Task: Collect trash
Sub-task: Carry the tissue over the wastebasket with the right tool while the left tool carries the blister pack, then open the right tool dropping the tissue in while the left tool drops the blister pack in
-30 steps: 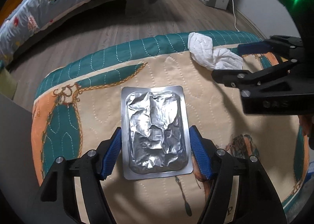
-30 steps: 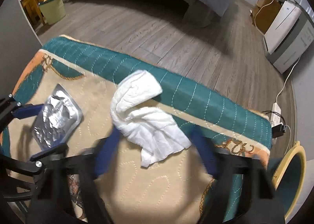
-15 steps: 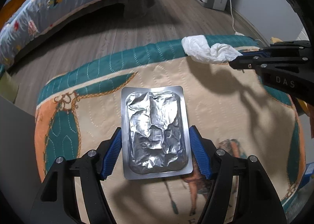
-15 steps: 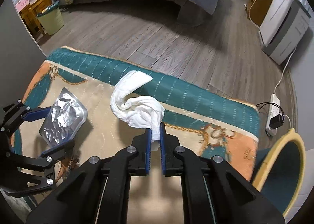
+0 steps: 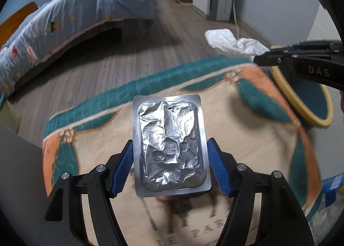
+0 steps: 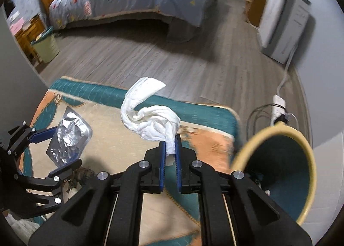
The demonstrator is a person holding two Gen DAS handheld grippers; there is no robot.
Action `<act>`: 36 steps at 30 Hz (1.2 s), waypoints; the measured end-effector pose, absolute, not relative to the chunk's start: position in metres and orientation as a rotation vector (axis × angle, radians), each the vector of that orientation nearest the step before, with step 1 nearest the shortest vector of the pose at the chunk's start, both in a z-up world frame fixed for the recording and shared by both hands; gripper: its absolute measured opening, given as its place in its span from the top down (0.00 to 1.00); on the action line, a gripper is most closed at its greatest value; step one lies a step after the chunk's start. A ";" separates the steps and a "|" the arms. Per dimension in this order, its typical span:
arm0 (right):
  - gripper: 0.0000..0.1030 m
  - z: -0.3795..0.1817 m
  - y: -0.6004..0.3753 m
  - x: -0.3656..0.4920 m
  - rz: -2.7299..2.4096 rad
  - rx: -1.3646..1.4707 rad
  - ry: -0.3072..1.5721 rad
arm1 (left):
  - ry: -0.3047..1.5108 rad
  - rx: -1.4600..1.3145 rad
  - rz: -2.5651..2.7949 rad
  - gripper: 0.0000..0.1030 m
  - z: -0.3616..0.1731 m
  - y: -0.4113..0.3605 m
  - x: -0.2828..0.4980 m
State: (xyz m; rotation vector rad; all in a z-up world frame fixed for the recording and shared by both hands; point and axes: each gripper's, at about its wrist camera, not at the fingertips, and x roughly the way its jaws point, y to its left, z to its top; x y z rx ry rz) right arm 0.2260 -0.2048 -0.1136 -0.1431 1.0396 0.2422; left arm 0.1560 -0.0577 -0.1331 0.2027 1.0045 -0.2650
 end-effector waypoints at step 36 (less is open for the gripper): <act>0.93 -0.118 -0.449 0.159 -0.238 0.231 1.113 | 0.850 0.371 -0.687 0.33 -0.115 -0.279 0.134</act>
